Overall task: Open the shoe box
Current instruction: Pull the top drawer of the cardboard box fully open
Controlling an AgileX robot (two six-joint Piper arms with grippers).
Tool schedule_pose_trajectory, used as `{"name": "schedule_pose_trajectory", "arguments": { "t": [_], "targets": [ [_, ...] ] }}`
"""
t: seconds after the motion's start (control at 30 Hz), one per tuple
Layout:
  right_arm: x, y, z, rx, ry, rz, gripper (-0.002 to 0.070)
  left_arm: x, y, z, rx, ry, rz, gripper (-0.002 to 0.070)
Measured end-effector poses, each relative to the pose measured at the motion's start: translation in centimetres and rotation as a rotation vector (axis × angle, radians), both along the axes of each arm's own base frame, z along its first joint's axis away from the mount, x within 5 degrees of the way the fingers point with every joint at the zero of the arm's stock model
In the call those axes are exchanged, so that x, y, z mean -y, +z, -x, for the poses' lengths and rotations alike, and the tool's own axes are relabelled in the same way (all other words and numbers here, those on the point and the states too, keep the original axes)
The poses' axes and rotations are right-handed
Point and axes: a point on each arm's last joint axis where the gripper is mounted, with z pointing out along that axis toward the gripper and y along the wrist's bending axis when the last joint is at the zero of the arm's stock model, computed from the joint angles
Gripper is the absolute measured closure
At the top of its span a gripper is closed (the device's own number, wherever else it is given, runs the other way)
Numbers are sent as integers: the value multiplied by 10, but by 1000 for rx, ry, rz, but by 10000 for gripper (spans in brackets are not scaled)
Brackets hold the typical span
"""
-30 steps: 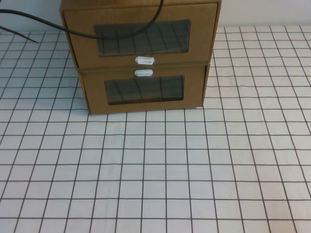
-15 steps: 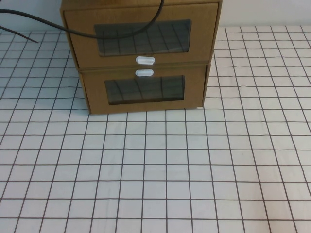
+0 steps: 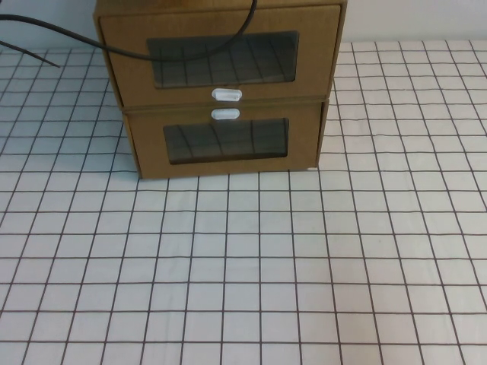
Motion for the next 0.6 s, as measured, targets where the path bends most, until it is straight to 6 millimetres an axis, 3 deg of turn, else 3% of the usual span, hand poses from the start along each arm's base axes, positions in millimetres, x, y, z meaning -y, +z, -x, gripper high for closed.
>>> {"name": "schedule_pose_trajectory", "arguments": {
  "t": [0.33,0.47,0.6],
  "targets": [
    [-16,27,-81,-90,180,136,689,0,0,0,-3,-2,-1,677],
    [-46,40,-111,-79,306,182,689,0,0,1,-7,-6,-3,677],
    [-92,45,-133,-59,434,285,689,0,-1,1,-13,-10,-4,677]
  ]
}}
